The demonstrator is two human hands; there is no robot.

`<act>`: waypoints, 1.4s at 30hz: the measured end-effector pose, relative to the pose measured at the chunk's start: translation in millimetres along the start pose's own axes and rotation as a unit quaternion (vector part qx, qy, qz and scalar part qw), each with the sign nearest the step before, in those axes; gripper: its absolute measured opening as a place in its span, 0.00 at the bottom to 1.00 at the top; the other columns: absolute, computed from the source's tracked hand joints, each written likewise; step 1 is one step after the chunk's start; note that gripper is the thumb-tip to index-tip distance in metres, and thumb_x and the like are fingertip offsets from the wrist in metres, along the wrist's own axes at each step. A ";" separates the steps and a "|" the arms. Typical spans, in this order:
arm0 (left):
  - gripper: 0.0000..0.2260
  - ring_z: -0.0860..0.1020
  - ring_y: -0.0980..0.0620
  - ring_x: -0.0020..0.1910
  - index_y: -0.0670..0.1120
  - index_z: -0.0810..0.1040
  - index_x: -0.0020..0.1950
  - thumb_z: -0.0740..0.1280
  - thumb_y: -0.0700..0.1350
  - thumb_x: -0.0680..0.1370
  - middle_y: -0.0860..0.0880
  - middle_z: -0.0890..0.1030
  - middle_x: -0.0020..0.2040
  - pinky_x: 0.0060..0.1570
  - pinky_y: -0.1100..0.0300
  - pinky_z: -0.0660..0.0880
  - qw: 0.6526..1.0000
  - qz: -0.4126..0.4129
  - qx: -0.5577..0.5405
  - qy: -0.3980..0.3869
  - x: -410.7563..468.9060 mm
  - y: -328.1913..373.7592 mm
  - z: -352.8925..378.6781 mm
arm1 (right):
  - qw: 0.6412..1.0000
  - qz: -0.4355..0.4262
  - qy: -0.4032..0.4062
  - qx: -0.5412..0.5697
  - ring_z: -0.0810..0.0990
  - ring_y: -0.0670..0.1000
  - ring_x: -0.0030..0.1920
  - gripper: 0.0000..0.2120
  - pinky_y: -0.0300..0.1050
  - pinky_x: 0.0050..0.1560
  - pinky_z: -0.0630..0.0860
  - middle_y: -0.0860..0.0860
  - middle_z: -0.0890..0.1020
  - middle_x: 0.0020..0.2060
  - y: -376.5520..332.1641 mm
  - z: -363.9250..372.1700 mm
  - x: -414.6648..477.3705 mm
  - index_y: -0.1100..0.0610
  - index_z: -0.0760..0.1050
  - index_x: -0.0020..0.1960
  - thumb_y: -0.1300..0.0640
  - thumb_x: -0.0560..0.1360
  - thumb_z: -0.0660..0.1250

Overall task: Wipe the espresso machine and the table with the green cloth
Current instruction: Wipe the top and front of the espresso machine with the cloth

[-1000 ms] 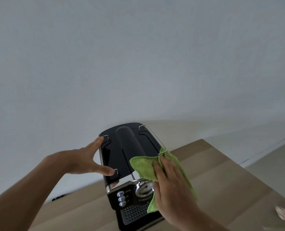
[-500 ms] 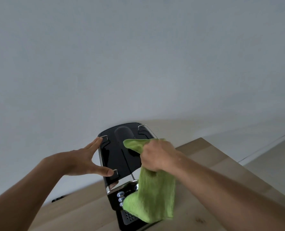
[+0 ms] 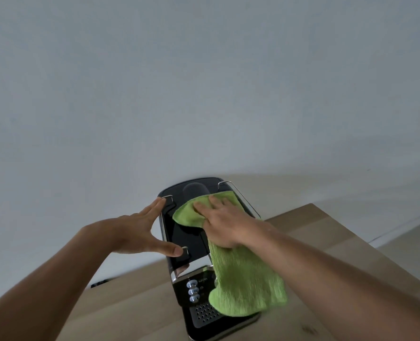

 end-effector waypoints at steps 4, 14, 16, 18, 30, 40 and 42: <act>0.61 0.52 0.50 0.77 0.64 0.28 0.71 0.62 0.82 0.52 0.66 0.35 0.74 0.73 0.47 0.54 1.000 -0.005 -0.001 0.000 0.8 -0.3 0.6 | 0.994 0.085 0.057 0.037 0.53 0.62 0.74 0.26 0.58 0.73 0.53 0.60 0.53 0.75 25.1 -12.6 32.4 0.51 0.51 0.76 0.48 0.79 0.47; 0.59 0.50 0.49 0.77 0.66 0.27 0.70 0.63 0.81 0.54 0.71 0.32 0.66 0.74 0.47 0.52 1.000 -0.006 -0.003 -0.005 2.4 -1.0 2.1 | 0.995 -0.065 0.072 -0.001 0.48 0.58 0.75 0.24 0.57 0.74 0.48 0.56 0.49 0.76 -1.8 -9.4 40.3 0.52 0.52 0.75 0.50 0.80 0.46; 0.59 0.51 0.48 0.77 0.67 0.28 0.70 0.64 0.81 0.53 0.70 0.34 0.69 0.74 0.46 0.52 1.000 -0.012 0.001 -0.003 2.1 -0.3 1.9 | 0.993 -0.067 0.090 -0.021 0.54 0.56 0.74 0.24 0.55 0.73 0.54 0.56 0.55 0.75 2.9 -18.1 54.0 0.55 0.54 0.75 0.51 0.80 0.46; 0.60 0.51 0.47 0.77 0.67 0.28 0.70 0.64 0.81 0.52 0.67 0.35 0.73 0.73 0.45 0.52 1.000 -0.019 0.003 -0.001 1.4 -0.7 1.5 | 0.989 -0.067 0.099 -0.083 0.62 0.55 0.71 0.24 0.54 0.70 0.59 0.54 0.62 0.73 13.1 -28.5 67.1 0.54 0.58 0.74 0.53 0.78 0.47; 0.59 0.52 0.48 0.77 0.67 0.29 0.70 0.64 0.80 0.54 0.62 0.39 0.77 0.73 0.46 0.53 0.999 -0.032 0.011 0.004 0.0 0.1 0.1 | 0.969 0.035 0.200 -0.143 0.78 0.59 0.54 0.14 0.48 0.46 0.68 0.58 0.79 0.55 43.1 -50.6 83.3 0.62 0.69 0.59 0.62 0.78 0.51; 0.62 0.53 0.51 0.76 0.62 0.35 0.75 0.73 0.72 0.54 0.57 0.48 0.78 0.73 0.52 0.55 0.997 -0.021 -0.069 0.033 -2.3 12.9 -4.2 | 0.976 -0.145 0.159 0.015 0.74 0.58 0.57 0.15 0.55 0.55 0.73 0.53 0.75 0.57 1.4 -30.0 41.5 0.53 0.72 0.60 0.61 0.76 0.55; 0.61 0.52 0.51 0.76 0.60 0.35 0.76 0.74 0.69 0.57 0.56 0.47 0.79 0.73 0.53 0.54 0.995 -0.019 -0.086 0.036 -2.2 16.1 -2.5 | 0.975 -0.166 0.142 0.032 0.74 0.56 0.59 0.17 0.54 0.57 0.72 0.52 0.74 0.59 -1.3 -25.8 21.3 0.51 0.72 0.62 0.61 0.76 0.56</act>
Point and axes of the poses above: each hand's wrist, its own x-axis towards the middle knuckle, its own z-axis out of the palm, y = z × x, the point moved 5 cm from there along x, towards the middle knuckle
